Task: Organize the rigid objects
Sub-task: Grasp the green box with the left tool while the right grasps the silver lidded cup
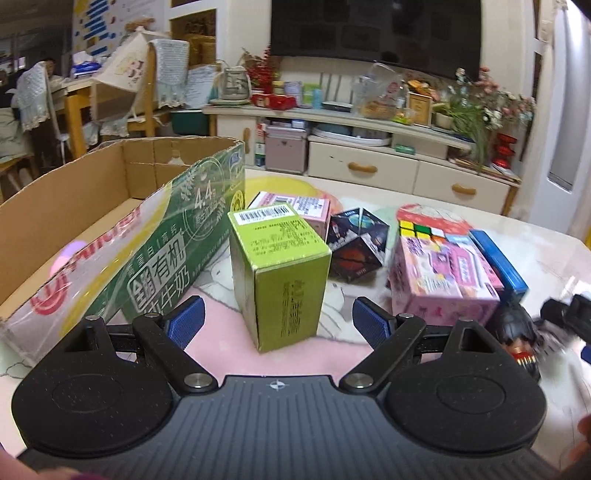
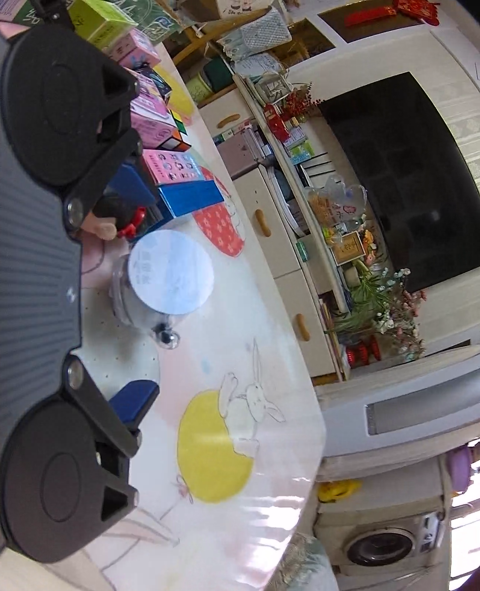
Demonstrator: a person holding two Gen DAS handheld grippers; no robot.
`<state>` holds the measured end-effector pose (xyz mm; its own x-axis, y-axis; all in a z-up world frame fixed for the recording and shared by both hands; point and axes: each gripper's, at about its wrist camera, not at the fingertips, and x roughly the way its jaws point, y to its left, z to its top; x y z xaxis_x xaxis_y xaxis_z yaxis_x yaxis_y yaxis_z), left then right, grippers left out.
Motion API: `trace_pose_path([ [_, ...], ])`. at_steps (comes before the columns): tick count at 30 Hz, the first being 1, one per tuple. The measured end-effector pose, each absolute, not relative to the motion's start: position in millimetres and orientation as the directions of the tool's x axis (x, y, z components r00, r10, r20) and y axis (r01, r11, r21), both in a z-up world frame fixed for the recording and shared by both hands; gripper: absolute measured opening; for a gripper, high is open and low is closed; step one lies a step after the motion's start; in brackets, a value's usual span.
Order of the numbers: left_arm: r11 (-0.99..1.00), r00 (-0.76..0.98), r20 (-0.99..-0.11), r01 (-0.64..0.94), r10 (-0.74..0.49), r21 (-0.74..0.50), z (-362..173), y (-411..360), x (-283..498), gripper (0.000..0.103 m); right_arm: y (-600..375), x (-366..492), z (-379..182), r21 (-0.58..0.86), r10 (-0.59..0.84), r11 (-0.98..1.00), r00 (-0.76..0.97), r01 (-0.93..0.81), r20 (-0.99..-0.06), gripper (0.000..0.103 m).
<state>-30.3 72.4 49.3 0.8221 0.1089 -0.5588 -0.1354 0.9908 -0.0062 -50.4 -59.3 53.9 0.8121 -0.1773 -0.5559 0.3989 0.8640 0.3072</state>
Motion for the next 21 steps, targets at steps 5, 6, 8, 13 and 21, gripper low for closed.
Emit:
trace_pose_path([
  [5,0.983,0.824,-0.546,-0.184,0.153,-0.001,48.5,68.7,-16.2,0.103,-59.7,-41.6,52.3,0.285,-0.169,0.880,0.810,0.381,-0.562,0.102],
  [6,0.981,0.822,-0.545,-0.193,0.165,0.006,47.8,67.4,-14.6,0.103,-60.7,-39.3,51.8,0.278,-0.173,0.881,0.807,0.383,-0.564,0.102],
  [8,0.979,0.819,-0.545,-0.203,0.176,0.012,45.9,67.8,-14.1,0.103,-63.0,-36.4,48.8,0.273,-0.174,0.881,0.801,0.387,-0.573,0.102],
  [13,0.978,0.813,-0.550,-0.205,0.190,0.034,46.7,70.5,-5.2,0.103,-68.2,-32.1,45.9,0.275,-0.174,0.878,0.797,0.392,-0.579,0.102],
  [21,0.981,0.794,-0.577,-0.175,0.192,0.086,45.5,72.5,4.7,0.075,-71.1,-31.4,49.4,0.265,-0.165,0.890,0.806,0.370,-0.569,0.068],
])
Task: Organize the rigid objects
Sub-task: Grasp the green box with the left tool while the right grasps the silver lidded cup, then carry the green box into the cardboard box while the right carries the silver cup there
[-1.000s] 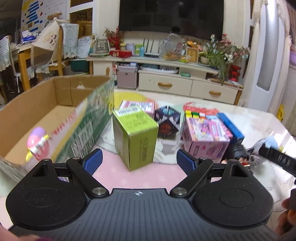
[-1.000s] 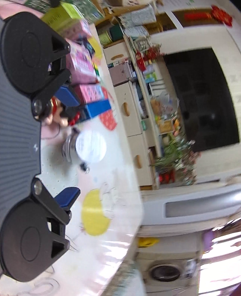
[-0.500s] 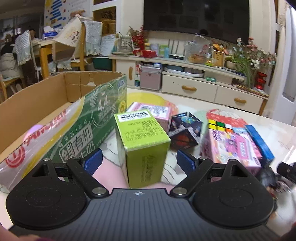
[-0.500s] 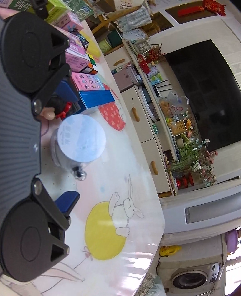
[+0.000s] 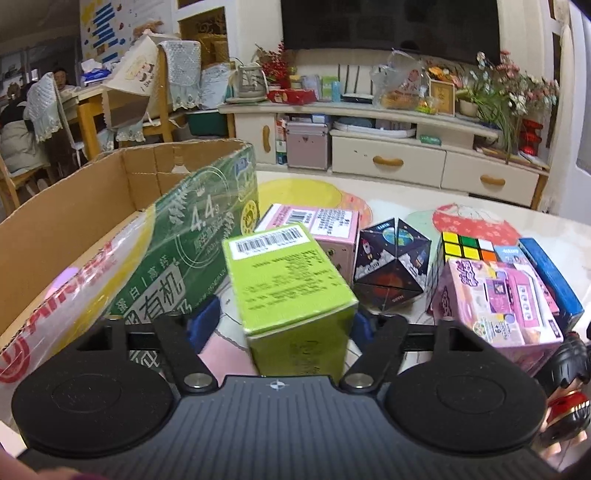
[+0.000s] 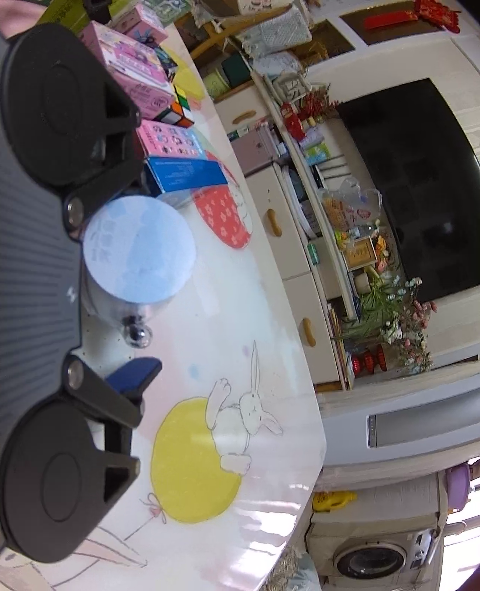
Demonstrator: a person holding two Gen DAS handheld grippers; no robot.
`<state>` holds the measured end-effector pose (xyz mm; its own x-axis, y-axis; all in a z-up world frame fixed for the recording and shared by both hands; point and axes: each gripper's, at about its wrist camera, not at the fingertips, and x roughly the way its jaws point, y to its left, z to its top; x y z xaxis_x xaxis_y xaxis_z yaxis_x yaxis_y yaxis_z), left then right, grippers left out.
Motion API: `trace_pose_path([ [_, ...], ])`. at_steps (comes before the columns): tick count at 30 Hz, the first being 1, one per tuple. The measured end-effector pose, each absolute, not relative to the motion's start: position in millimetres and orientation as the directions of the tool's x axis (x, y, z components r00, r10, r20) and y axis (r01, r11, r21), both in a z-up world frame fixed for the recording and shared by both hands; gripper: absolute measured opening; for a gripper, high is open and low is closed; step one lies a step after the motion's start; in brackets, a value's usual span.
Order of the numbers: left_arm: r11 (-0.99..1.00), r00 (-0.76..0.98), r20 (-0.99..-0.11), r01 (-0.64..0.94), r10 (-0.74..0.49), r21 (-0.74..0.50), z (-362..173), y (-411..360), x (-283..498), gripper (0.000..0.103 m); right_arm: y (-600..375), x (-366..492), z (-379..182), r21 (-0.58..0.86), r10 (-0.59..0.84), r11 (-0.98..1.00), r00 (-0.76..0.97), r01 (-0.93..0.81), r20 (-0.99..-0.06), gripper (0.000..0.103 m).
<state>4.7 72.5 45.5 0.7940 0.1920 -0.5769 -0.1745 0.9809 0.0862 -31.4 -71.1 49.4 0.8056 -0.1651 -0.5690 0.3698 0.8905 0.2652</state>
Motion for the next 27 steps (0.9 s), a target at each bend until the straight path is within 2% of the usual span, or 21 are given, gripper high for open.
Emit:
trace_pose_path([
  [1,0.981,0.791,-0.580,-0.169,0.193,0.095,45.0,71.5,5.5,0.069,-69.3,-32.1,50.7,0.258,-0.160,0.898,0.811,0.356,-0.562,0.065],
  [4,0.982,0.793,-0.580,-0.145,0.188,0.120,43.3,71.0,5.0,0.063,-60.6,-32.4,52.4,0.193,-0.192,0.916,0.806,0.352,-0.559,0.063],
  [11,0.988,0.801,-0.581,-0.085,0.143,0.125,41.6,74.9,-4.1,0.062,-62.6,-39.9,52.7,0.199,-0.194,0.912,0.804,0.359,-0.563,0.063],
  [27,0.989,0.785,-0.618,0.126,-0.055,0.072,38.0,64.0,-52.2,0.061,-40.6,-79.8,63.6,0.228,-0.160,0.908,0.794,0.352,-0.586,0.061],
])
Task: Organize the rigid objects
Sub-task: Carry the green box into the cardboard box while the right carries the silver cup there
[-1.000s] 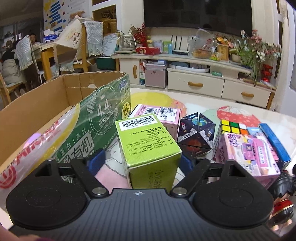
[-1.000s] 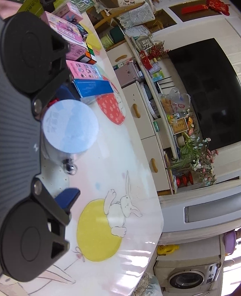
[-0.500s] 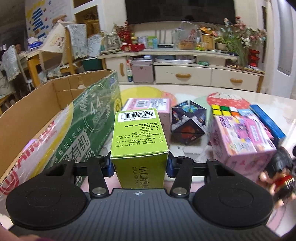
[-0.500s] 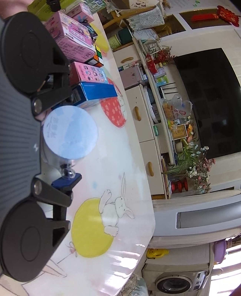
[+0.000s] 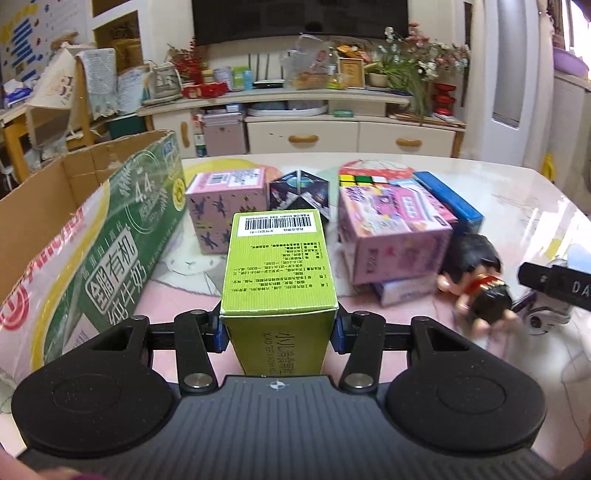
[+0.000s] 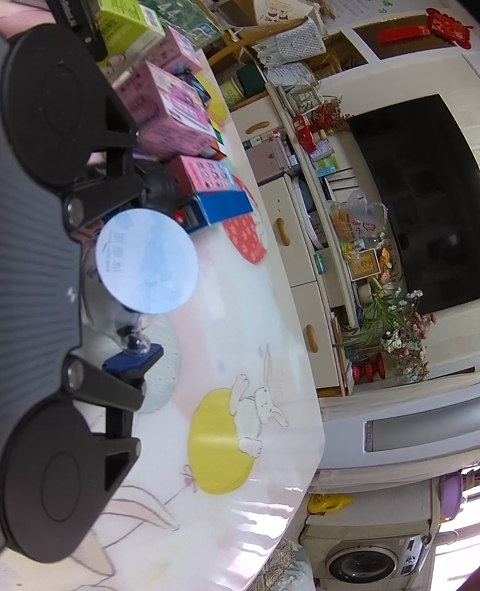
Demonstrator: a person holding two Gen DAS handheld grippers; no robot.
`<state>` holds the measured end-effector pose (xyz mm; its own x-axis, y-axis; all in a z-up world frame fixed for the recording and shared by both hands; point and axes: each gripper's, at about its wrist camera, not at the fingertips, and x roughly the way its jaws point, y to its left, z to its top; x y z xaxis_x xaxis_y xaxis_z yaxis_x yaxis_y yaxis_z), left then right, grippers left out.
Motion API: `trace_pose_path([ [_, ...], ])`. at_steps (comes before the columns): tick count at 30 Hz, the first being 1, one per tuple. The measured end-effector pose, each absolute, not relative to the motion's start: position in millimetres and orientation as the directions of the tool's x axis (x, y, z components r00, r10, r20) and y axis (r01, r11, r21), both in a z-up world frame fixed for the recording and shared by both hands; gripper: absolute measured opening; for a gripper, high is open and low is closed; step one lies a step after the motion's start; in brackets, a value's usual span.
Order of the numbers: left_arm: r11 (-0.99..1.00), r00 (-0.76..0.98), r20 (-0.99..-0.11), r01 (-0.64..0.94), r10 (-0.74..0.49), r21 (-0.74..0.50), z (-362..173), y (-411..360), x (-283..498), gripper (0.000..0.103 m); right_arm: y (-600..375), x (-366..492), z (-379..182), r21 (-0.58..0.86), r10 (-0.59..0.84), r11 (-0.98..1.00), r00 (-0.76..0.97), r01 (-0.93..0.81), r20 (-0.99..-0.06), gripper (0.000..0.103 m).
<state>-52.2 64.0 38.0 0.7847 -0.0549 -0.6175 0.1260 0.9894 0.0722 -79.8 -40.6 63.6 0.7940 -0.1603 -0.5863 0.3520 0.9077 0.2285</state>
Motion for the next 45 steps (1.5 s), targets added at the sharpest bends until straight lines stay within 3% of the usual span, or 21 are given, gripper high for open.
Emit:
trace_pose_path([
  [19,0.957,0.721,-0.652,0.289,-0.236,-0.026,42.6,77.2,-75.8,0.061,25.9,-116.6,91.1,0.215,-0.069,0.945,0.791,0.247,-0.607,0.061],
  [45,0.956,0.797,-0.531,0.275,-0.287,-0.103,117.3,151.3,-64.9,0.061,118.6,-90.3,177.9,0.218,0.059,0.974,0.865,0.059,-0.498,0.061],
])
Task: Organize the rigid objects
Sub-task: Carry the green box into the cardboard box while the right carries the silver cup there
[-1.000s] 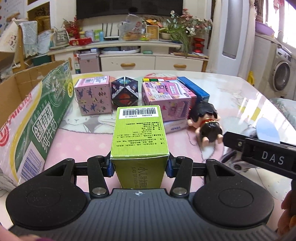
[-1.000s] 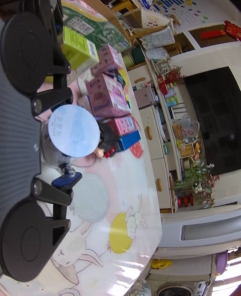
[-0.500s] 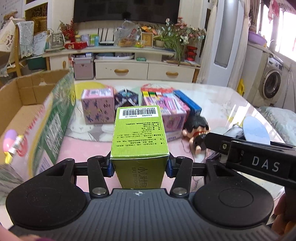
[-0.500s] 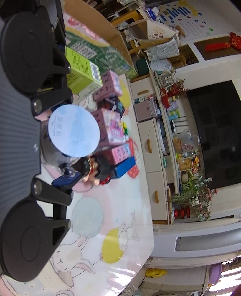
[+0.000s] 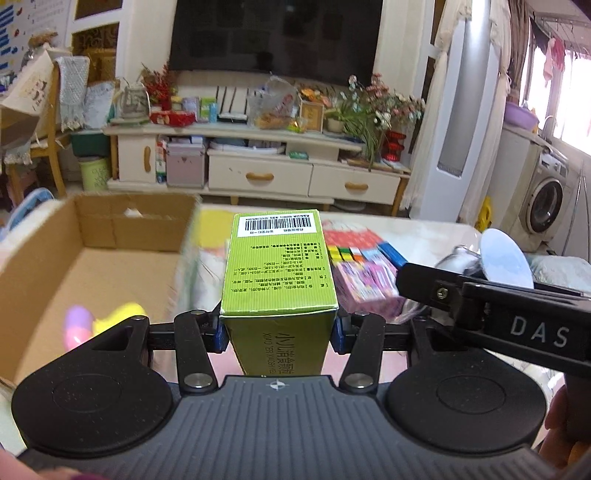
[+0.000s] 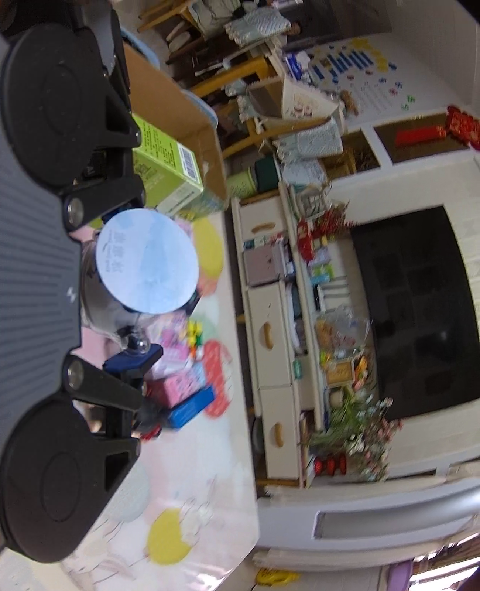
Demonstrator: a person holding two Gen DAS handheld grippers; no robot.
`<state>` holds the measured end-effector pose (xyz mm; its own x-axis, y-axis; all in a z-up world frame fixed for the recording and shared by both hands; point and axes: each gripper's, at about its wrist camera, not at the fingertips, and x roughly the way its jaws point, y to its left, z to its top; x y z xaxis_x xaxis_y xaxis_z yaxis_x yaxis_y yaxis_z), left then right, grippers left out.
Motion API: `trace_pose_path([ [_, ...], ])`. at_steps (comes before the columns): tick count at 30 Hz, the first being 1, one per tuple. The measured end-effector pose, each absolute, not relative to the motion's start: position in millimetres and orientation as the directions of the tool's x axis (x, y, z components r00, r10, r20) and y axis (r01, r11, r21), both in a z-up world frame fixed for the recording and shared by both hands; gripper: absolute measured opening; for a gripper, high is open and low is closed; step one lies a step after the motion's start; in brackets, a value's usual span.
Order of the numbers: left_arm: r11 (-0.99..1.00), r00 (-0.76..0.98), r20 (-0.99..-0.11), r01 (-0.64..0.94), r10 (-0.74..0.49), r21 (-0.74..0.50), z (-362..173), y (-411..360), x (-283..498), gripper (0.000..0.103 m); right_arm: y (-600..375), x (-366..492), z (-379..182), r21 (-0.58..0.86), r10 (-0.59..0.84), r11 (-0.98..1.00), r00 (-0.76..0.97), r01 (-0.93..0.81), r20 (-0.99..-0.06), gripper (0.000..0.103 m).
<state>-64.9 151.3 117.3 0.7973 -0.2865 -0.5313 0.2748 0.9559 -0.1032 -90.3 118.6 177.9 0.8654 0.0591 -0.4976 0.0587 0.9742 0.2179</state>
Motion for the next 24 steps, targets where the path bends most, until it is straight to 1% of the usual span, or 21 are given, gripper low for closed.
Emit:
trace_pose_path([
  [6,0.974,0.841,-0.492,0.207,-0.225,-0.092,130.9,182.3,-57.3,0.061,155.4,-60.0,194.1,0.235,0.150,0.971,0.874,-0.042,-0.463,0.061],
  [10,0.982,0.850,-0.493,0.140,-0.185,-0.129,133.2,205.9,-45.9,0.061,181.7,-33.8,197.2,0.243,0.217,0.963,0.861,-0.113,-0.461,0.061],
  [18,0.987,0.819,-0.566,0.001,-0.093,-0.161,117.6,237.7,-19.1,0.061,225.8,16.7,177.6,0.297,0.340,0.931,0.793,-0.211,-0.504,0.061],
  [24,0.986,0.770,-0.636,-0.072,-0.042,-0.153,108.6,248.8,-5.8,0.060,247.9,36.6,157.8,0.304,0.389,0.917,0.740,-0.257,-0.549,0.061],
])
